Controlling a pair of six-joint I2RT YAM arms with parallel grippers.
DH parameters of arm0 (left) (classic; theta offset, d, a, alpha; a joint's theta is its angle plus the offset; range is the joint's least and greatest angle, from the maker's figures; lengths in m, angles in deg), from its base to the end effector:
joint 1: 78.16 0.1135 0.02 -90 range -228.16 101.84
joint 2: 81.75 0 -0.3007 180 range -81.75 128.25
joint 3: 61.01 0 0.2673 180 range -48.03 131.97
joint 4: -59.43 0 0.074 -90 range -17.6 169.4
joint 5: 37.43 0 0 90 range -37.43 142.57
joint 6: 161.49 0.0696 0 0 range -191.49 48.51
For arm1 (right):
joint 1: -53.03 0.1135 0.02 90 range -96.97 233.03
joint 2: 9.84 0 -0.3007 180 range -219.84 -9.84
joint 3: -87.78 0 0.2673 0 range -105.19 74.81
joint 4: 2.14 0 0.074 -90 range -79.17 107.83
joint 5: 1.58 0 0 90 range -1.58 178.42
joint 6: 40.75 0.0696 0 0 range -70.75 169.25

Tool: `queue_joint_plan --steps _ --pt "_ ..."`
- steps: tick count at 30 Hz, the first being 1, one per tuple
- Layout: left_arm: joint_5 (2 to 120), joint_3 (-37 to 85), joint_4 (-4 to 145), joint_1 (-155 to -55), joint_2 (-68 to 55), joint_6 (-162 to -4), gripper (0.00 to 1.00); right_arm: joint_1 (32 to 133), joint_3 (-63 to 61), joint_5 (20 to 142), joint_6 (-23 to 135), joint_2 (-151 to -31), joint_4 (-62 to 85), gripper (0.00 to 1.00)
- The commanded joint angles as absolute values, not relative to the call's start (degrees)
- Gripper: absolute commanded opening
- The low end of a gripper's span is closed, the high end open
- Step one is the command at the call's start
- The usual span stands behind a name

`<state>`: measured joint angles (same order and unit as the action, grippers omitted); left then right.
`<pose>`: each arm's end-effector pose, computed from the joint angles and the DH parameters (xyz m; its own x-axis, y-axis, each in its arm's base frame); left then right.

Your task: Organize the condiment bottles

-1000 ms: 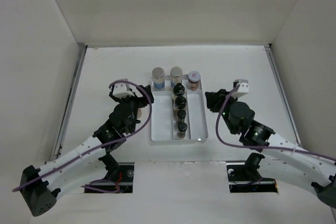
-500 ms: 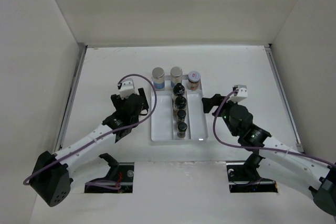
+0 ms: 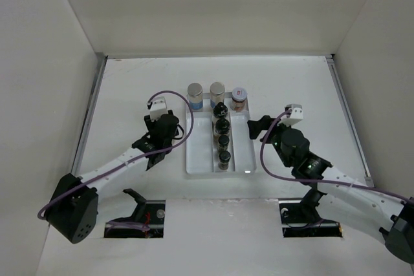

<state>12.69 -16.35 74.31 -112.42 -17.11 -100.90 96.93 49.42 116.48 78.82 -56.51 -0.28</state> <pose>0.2292 -0.1021 0.2211 -0.4101 -0.1766 -0.8948 -0.2344 0.9685 -0.0837 0.1751 0.1230 0.2697 -0.2480 0.3657 -0.8971 -0.1792 0.8927 0.4135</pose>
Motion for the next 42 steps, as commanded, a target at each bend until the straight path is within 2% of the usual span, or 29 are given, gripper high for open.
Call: queue_joint_plan --steps 1,6,10,15,24,36,42 --pt "13.6 -16.5 71.1 -112.7 -19.8 -101.0 0.37 97.0 48.1 116.1 78.5 -56.8 -3.7 0.86" --pt "13.6 -14.1 73.8 -113.6 -27.1 -100.1 0.33 97.0 48.4 115.8 78.6 -56.7 -3.7 0.86" --pt "13.7 -10.0 74.0 -118.2 -27.2 -100.1 0.33 96.8 48.5 115.7 78.6 -56.9 -3.9 0.86" --pt "13.7 -5.2 69.4 -123.5 -19.7 -99.9 0.33 96.8 48.5 115.8 78.5 -57.1 -4.0 0.86" --pt "15.3 -0.5 59.9 -123.8 -5.6 -96.9 0.33 97.0 48.4 115.8 78.3 -57.8 -4.5 0.86" --pt "14.0 -3.4 52.1 -124.1 3.7 -96.5 0.37 96.8 48.6 116.2 78.3 -57.9 -4.5 0.86" --pt "12.3 -3.7 51.2 -124.4 6.4 -96.4 0.42 96.4 50.2 116.7 78.3 -56.1 -6.6 0.88"
